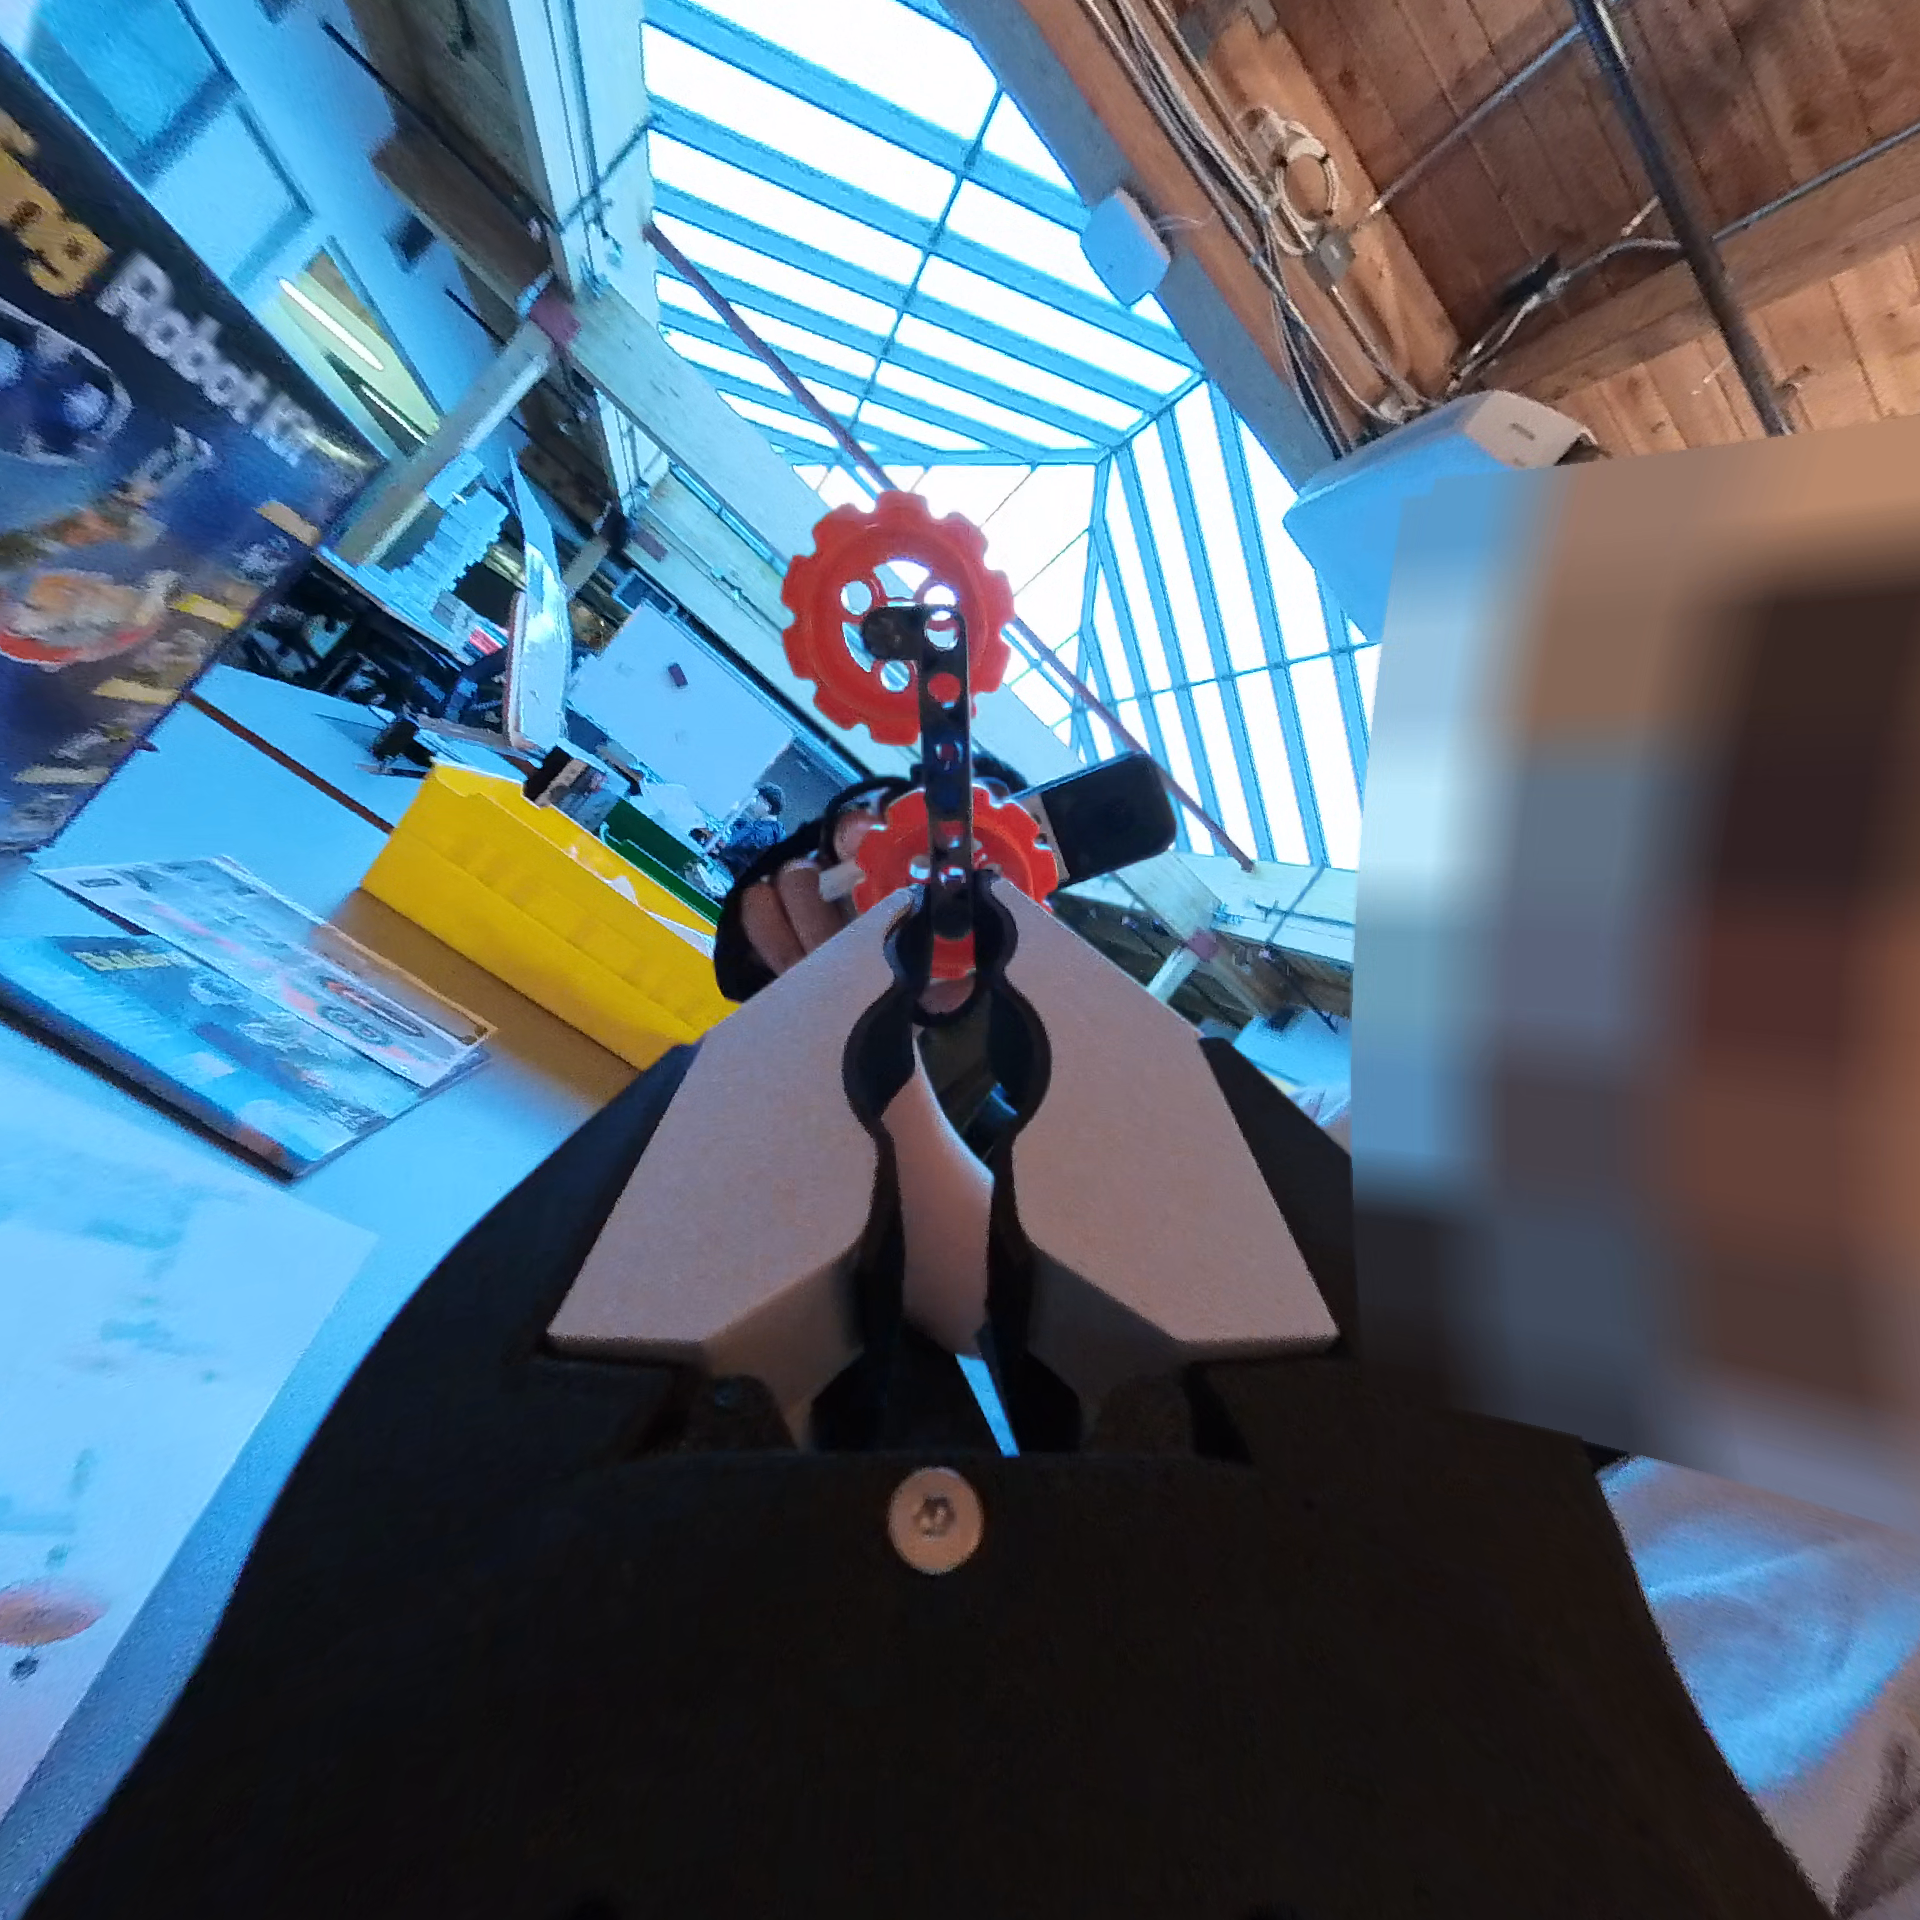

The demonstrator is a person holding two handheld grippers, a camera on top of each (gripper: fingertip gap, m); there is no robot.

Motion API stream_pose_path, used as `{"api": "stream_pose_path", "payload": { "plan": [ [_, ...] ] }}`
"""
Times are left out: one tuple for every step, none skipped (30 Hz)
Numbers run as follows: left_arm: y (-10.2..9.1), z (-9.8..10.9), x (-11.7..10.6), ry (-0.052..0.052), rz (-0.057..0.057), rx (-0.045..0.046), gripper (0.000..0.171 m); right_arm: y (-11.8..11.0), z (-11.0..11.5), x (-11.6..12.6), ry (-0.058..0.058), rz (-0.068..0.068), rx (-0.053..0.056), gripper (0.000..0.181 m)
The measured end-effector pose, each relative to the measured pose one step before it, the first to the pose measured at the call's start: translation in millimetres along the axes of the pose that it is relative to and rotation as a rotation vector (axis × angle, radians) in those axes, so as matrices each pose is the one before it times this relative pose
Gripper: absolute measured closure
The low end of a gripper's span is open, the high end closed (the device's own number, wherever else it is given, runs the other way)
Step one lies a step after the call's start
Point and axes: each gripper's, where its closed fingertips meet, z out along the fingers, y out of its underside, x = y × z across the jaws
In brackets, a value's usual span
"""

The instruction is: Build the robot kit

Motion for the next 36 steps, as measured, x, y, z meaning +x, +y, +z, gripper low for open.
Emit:
{"api": "stream_pose_path", "payload": {
  "plan": [
    [4.40, 4.76, 0.15, -0.0001, 0.0084, -0.02089, 0.167, -0.01, -1.57, 1.61, 0.0112, -0.0167, -0.0041, 0.174],
    [3.28, 3.62, 0.26, -0.0027, 0.0125, -0.01653, 0.167, -0.70, -1.59, -1.36, -0.0109, -0.0058, 0.0033, 0.174],
    [1.59, 2.45, 0.53, -0.0030, 0.0102, -0.00604, 0.167, 0.52, -1.19, -1.27, -0.0115, -0.0031, -0.0017, 0.174],
    [0.50, 1.46, 0.64, -0.0022, 0.0028, -0.00008, 0.167, 1.56, -0.96, 0.75, 0.0025, -0.0075, -0.0054, 0.174],
    [0.36, 0.97, 1.53, 0.0037, 0.0036, -0.00051, 0.167, 1.61, -0.78, 1.45, 0.0075, -0.0087, -0.0037, 0.174],
    [0.43, 0.71, 0.91, -0.0013, 0.0076, -0.00255, 0.167, 1.44, -0.50, -0.18, -0.0042, -0.0017, -0.0018, 0.174],
    [1.02, 0.61, -0.05, -0.0072, 0.0091, -0.00706, 0.167, 1.42, -0.17, 0.17, -0.0018, 0.0023, -0.0023, 0.174],
    [1.62, 0.55, -0.63, -0.0098, 0.0072, -0.01229, 0.167, 0.15, -0.25, 1.09, 0.0053, 0.0005, 0.0045, 0.174],
    [1.77, 0.44, -0.45, -0.0070, 0.0046, -0.01230, 0.167, -0.13, -0.13, 0.82, 0.0033, 0.0015, 0.0051, 0.174],
    [0.82, 0.25, -0.15, -0.0015, 0.0030, -0.00561, 0.167, 0.16, 0.19, 0.26, 0.0002, 0.0029, 0.0025, 0.174],
    [-0.29, -0.11, -0.23, 0.0007, -0.0013, 0.00251, 0.167, 0.51, 0.25, 0.01, -0.0003, 0.0004, 0.0000, 0.174],
    [-0.32, -0.35, -0.23, 0.0017, -0.0052, 0.00314, 0.167, 0.93, 0.25, -0.68, -0.0040, -0.0005, -0.0025, 0.174],
    [0.10, -0.41, -0.65, 0.0002, -0.0050, 0.00045, 0.167, 1.08, 0.37, -0.38, -0.0024, 0.0007, -0.0030, 0.174],
    [0.23, -0.17, -0.46, -0.0007, -0.0017, -0.00093, 0.167, 0.47, 0.19, -0.50, -0.0033, 0.0021, 0.0004, 0.174],
    [0.68, 0.02, -0.12, 0.0003, -0.0008, -0.00471, 0.167, 0.56, 0.31, 0.09, 0.0004, 0.0024, -0.0008, 0.174],
    [0.72, 0.21, -0.43, -0.0036, 0.0001, -0.00534, 0.167, 0.34, 0.18, 0.03, 0.0001, 0.0015, -0.0003, 0.174],
    [0.73, 0.34, 0.03, -0.0012, 0.0022, -0.00450, 0.166, -0.09, 0.14, -0.71, -0.0040, 0.0007, 0.0018, 0.174],
    [0.24, 0.38, 0.72, 0.0023, 0.0005, -0.00137, 0.166, 0.51, 0.31, -1.25, -0.0075, 0.0008, -0.0030, 0.174],
    [-0.06, 0.33, 0.75, 0.0031, -0.0017, 0.00065, 0.166, 1.23, 0.55, -1.00, -0.0054, 0.0004, -0.0063, 0.174],
    [0.51, 0.40, 0.34, 0.0003, -0.0011, -0.00298, 0.167, 1.13, 0.49, -0.44, -0.0021, -0.0010, -0.0046, 0.174],
    [0.53, 0.19, 0.06, -0.0023, 0.0028, -0.00361, 0.167, 0.51, 0.20, -0.53, -0.0023, -0.0007, 0.0001, 0.174],
    [0.29, -0.05, -0.11, -0.0036, 0.0032, -0.00288, 0.166, 0.07, -0.02, -0.44, -0.0042, 0.0050, 0.0036, 0.174],
    [0.43, -0.01, 0.11, -0.0012, 0.0018, -0.00455, 0.166, 0.42, 0.01, 0.02, -0.0032, 0.0090, 0.0019, 0.174],
    [0.29, 0.10, 0.54, 0.0014, 0.0011, -0.00258, 0.166, 0.05, -0.19, 0.17, -0.0020, 0.0074, 0.0051, 0.174],
    [0.77, 0.02, -0.11, -0.0011, -0.0010, -0.00595, 0.166, -0.49, -0.16, -0.52, -0.0060, 0.0086, 0.0089, 0.174],
    [0.69, 0.00, -0.87, -0.0065, 0.0007, -0.00510, 0.166, 0.13, -0.07, -0.52, -0.0068, 0.0107, 0.0059, 0.174],
    [0.84, 0.07, -0.59, -0.0046, 0.0011, -0.00556, 0.166, 0.46, 0.07, -0.25, -0.0054, 0.0109, 0.0044, 0.174],
    [0.61, 0.30, 0.26, 0.0028, -0.0010, -0.00353, 0.166, 0.03, -0.03, -0.56, -0.0078, 0.0111, 0.0086, 0.174],
    [-0.51, 0.11, 0.78, 0.0074, -0.0028, 0.00431, 0.166, -0.62, -0.24, -0.63, -0.0088, 0.0141, 0.0128, 0.174],
    [0.11, 0.30, 0.43, 0.0055, -0.0059, 0.00154, 0.167, -0.49, -0.11, -0.98, -0.0122, 0.0182, 0.0112, 0.174],
    [0.79, 0.36, -0.51, -0.0008, -0.0052, -0.00385, 0.166, 0.08, -0.18, 0.07, -0.0071, 0.0173, 0.0069, 0.174],
    [0.29, 0.11, -0.56, -0.0031, -0.0017, -0.00168, 0.166, 0.90, -0.41, 0.06, -0.0068, 0.0141, 0.0037, 0.174],
    [0.50, 0.25, -0.33, -0.0024, 0.0008, -0.00263, 0.166, 0.42, -0.32, -0.28, -0.0083, 0.0133, 0.0071, 0.174],
    [0.41, 0.35, -0.01, -0.0006, -0.0016, -0.00233, 0.166, 0.16, -0.39, -0.25, -0.0074, 0.0125, 0.0108, 0.174],
    [0.27, 0.32, -0.32, -0.0012, -0.0038, -0.00026, 0.166, -0.06, -0.32, 0.16, -0.0042, 0.0124, 0.0111, 0.174],
    [0.33, 0.00, -0.87, -0.0028, -0.0072, -0.00017, 0.166, 0.94, -0.08, -0.09, -0.0036, 0.0067, 0.0045, 0.174]
  ]
}}
